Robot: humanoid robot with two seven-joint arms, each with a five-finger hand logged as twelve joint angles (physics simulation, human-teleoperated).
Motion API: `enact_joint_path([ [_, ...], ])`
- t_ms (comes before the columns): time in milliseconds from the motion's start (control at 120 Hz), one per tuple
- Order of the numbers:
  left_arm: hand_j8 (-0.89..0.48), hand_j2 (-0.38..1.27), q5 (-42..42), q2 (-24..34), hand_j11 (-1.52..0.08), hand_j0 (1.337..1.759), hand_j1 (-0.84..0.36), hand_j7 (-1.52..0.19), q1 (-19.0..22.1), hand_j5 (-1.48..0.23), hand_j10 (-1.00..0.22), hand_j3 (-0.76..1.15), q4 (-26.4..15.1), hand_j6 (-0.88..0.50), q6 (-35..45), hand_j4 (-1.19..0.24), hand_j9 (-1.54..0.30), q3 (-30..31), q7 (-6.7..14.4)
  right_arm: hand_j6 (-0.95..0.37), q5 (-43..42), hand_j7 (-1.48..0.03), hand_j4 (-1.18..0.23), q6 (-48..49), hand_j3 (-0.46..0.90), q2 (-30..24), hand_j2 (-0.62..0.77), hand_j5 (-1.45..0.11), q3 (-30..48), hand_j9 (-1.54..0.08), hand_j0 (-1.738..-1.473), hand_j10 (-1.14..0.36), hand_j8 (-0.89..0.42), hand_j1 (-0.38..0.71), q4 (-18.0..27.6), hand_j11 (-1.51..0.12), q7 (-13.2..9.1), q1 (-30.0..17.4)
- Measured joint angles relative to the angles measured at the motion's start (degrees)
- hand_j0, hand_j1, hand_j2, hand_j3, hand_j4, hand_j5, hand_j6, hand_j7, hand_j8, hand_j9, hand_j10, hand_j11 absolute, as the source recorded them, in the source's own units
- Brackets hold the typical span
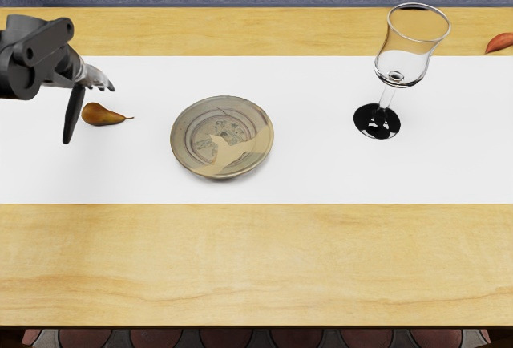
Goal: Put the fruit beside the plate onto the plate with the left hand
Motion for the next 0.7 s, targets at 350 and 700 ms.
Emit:
enact_joint_path([
  [350, 0.0, 0.0, -3.3, -1.1, 0.0, 1.658, 0.35, 0.0, 1.9, 0.0, 0.0, 0.0, 0.2, 0.0, 8.2, 0.0, 0.0, -0.3, 3.4, -0.03, 0.0, -0.04, -0.03, 0.0, 0.0, 0.0, -0.01, -0.04, 0.0, -0.04, -1.658, -0.03, -0.03, -0.31, 0.0, -0.04, 0.0, 0.0],
  [700, -0.05, 0.01, -2.8, -2.0, -0.07, 1.658, 0.29, -0.07, 3.7, -0.07, -0.05, 0.0, 0.0, -0.05, 16.8, -0.05, -0.07, -0.2, 3.6, -0.03, 0.0, -0.04, -0.03, 0.0, 0.0, 0.0, -0.01, -0.04, 0.0, -0.04, -1.658, -0.03, -0.03, -0.31, 0.0, -0.04, 0.0, 0.0],
])
